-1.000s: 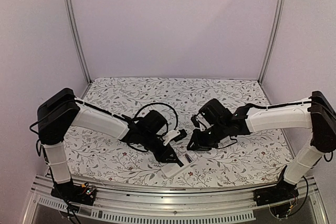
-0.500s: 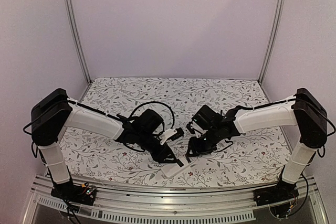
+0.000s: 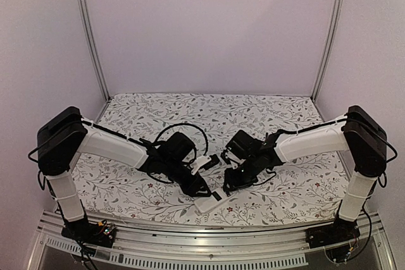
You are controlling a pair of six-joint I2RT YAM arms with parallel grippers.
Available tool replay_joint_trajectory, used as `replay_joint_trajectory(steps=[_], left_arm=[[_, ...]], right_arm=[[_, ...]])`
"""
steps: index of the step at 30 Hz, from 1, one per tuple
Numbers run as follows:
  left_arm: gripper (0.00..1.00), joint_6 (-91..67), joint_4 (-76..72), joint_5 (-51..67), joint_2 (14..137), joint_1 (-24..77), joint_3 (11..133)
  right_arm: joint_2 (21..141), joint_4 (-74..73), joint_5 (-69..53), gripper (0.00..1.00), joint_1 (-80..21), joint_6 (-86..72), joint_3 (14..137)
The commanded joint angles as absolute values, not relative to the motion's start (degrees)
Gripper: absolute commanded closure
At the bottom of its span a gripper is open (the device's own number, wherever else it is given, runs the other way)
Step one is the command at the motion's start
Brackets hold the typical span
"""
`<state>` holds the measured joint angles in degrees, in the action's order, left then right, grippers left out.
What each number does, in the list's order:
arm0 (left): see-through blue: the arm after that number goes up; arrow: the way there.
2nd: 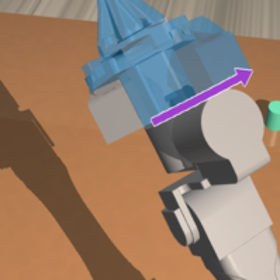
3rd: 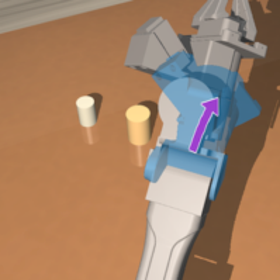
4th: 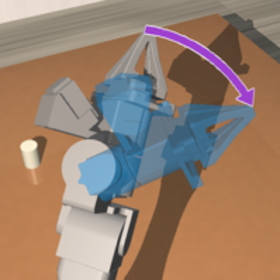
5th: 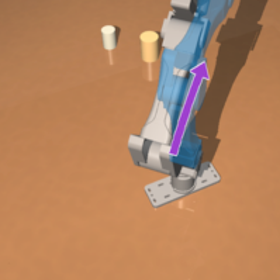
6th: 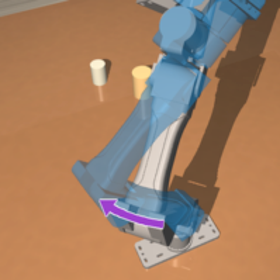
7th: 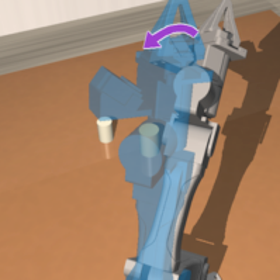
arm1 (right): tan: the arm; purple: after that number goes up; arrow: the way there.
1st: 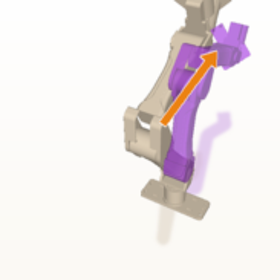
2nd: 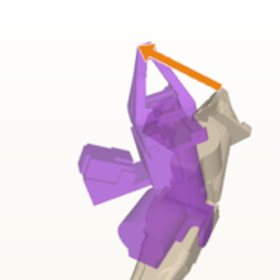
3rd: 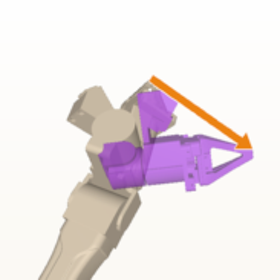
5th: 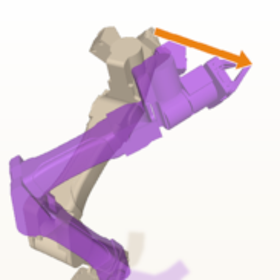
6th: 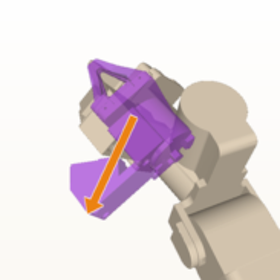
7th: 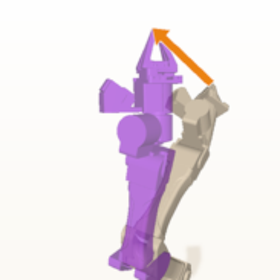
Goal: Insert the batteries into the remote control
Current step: Adjust the battery in the battery compartment.
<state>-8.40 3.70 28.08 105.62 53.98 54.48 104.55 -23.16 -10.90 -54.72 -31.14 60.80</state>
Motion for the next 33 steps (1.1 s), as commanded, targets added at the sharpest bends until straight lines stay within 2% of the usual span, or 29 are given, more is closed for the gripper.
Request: replay_joint_trajectory(steps=[1, 6, 11, 22, 28, 33], left_arm=[[0.64, -8.4, 3.3, 28.3, 104.4, 53.1, 54.0], [0.64, -8.1, 3.6, 28.5, 104.8, 53.0, 54.3], [0.64, -8.0, 3.9, 28.5, 104.9, 53.0, 54.5], [0.64, -7.7, 4.1, 28.5, 104.9, 53.0, 54.4], [0.64, -7.5, 4.3, 28.6, 105.2, 53.0, 54.7], [0.64, -7.6, 4.0, 28.6, 105.3, 53.0, 54.4]], right_arm=[[105.8, -25.7, -8.0, 0.71, -56.0, -30.7, 62.0], [106.6, -28.1, -6.0, 0.7, -57.6, -30.6, 63.8], [107.2, -29.7, -4.1, 0.78, -58.1, -30.6, 64.5], [106.6, -29.6, -2.7, 0.81, -58.1, -32.7, 64.9], [107.3, -28.5, -3.8, 0.73, -58.1, -34.6, 65.7], [106.6, -28.4, -4.8, 0.7, -58.1, -35.1, 67.1]])
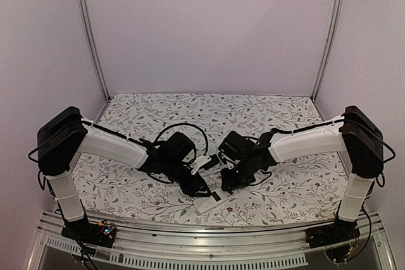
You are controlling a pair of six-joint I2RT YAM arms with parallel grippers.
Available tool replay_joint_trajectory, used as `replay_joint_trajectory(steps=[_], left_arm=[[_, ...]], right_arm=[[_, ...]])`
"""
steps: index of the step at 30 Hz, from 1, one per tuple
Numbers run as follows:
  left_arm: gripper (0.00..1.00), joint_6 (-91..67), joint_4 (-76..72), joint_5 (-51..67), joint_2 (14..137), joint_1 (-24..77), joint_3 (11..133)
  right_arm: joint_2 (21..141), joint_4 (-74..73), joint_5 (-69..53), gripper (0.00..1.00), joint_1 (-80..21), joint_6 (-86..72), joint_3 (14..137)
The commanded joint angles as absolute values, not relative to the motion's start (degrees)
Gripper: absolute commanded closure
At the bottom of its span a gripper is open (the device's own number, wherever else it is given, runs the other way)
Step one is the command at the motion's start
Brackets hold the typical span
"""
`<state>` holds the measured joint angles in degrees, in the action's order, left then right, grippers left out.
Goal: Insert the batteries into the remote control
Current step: Adjust the battery in the battery compartment, then load the battery into the battery compartment.
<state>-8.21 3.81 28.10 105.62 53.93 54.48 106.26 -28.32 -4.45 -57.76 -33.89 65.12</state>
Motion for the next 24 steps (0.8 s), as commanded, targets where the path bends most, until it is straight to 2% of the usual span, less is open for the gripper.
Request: replay_joint_trajectory(steps=[1, 8, 15, 24], left_arm=[[0.64, -7.5, 4.2, 28.6, 105.3, 53.0, 54.5], [0.64, -7.2, 4.3, 28.5, 105.8, 53.0, 54.8], [0.63, -7.0, 4.1, 28.9, 105.7, 53.0, 54.6], [0.63, -7.0, 4.3, 29.1, 106.4, 53.3, 55.1]], right_arm=[[106.5, -28.3, -5.1, 0.7, -58.1, -35.2, 67.3], [103.9, -29.8, -4.3, 0.68, -57.8, -36.0, 67.5], [99.9, -31.7, -4.5, 0.73, -56.6, -38.1, 64.9], [96.2, -30.6, -8.0, 0.74, -56.4, -42.9, 59.5]])
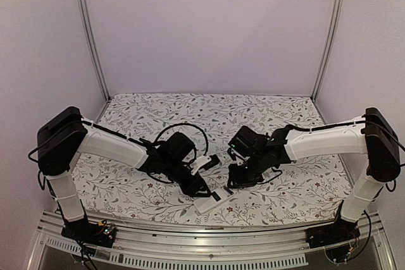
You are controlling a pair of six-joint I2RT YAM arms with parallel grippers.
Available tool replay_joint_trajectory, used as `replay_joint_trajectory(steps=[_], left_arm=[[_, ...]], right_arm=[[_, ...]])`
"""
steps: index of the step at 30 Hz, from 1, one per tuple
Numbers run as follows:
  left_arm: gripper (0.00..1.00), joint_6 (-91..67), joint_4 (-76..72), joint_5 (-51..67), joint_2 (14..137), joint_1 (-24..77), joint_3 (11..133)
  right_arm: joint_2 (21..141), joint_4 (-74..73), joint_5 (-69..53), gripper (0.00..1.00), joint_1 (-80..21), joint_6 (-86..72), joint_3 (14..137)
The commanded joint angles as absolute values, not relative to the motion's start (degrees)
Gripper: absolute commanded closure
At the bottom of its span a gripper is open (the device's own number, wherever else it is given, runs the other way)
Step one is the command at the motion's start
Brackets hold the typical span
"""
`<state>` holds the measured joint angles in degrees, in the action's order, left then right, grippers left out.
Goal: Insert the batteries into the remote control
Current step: Load the battery into the battery compartment.
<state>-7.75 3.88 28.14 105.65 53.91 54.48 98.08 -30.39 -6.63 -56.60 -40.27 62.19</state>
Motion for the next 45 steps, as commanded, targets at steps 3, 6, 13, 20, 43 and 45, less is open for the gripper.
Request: replay_joint_trajectory(steps=[3, 6, 13, 20, 43, 45], left_arm=[[0.61, -6.8, 4.5, 29.4, 106.6, 53.3, 55.3], [0.61, -6.7, 4.5, 29.6, 107.2, 53.3, 55.5], [0.61, -6.7, 5.0, 29.1, 107.5, 53.5, 55.8], [0.61, -6.6, 5.0, 29.2, 108.0, 53.5, 56.2], [0.61, -6.3, 5.1, 29.3, 108.8, 53.6, 56.6], [0.61, -6.2, 5.0, 29.3, 109.1, 53.6, 56.7]], right_arm=[[95.6, -29.7, -9.1, 0.75, -56.4, -43.0, 58.9], [96.4, -29.5, -9.8, 0.76, -56.4, -43.2, 58.8], [96.8, -27.9, -9.9, 0.82, -56.4, -43.5, 58.4], [97.1, -27.4, -9.8, 0.84, -56.4, -44.5, 57.3], [97.7, -24.4, -10.6, 0.89, -56.5, -47.3, 55.4], [97.9, -24.1, -10.6, 0.9, -56.5, -47.7, 55.5]])
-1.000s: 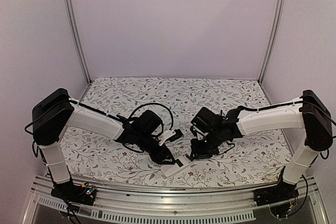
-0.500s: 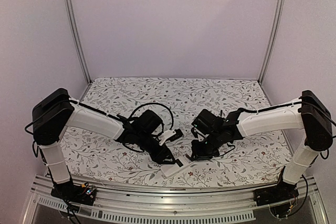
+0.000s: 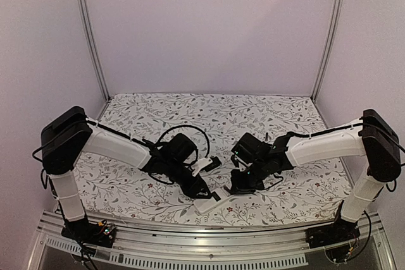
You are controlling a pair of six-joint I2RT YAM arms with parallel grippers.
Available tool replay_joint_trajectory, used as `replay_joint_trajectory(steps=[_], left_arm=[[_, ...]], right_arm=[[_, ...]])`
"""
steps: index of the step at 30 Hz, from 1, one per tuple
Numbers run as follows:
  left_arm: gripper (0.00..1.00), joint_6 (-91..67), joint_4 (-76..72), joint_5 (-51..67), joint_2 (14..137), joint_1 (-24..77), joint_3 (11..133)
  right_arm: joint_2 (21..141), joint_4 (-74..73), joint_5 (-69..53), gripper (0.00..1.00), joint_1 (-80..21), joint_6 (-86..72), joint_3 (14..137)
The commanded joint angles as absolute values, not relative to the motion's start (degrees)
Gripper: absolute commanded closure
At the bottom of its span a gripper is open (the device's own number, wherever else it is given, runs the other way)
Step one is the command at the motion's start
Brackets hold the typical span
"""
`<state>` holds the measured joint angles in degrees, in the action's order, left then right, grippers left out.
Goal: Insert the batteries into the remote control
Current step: Load the battery into the battery compartment.
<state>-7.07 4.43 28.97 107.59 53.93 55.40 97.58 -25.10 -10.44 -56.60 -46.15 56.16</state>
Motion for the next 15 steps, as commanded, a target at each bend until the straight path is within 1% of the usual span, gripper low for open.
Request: replay_joint_trajectory(steps=[1, 15], left_arm=[[0.61, -6.2, 5.0, 29.3, 109.3, 53.6, 56.8], [0.69, -5.7, 4.5, 31.6, 111.2, 53.9, 58.0]], right_arm=[[98.0, -24.1, -10.5, 0.9, -56.5, -47.8, 55.6], [99.1, -23.2, -8.2, 0.95, -56.5, -50.7, 55.5]])
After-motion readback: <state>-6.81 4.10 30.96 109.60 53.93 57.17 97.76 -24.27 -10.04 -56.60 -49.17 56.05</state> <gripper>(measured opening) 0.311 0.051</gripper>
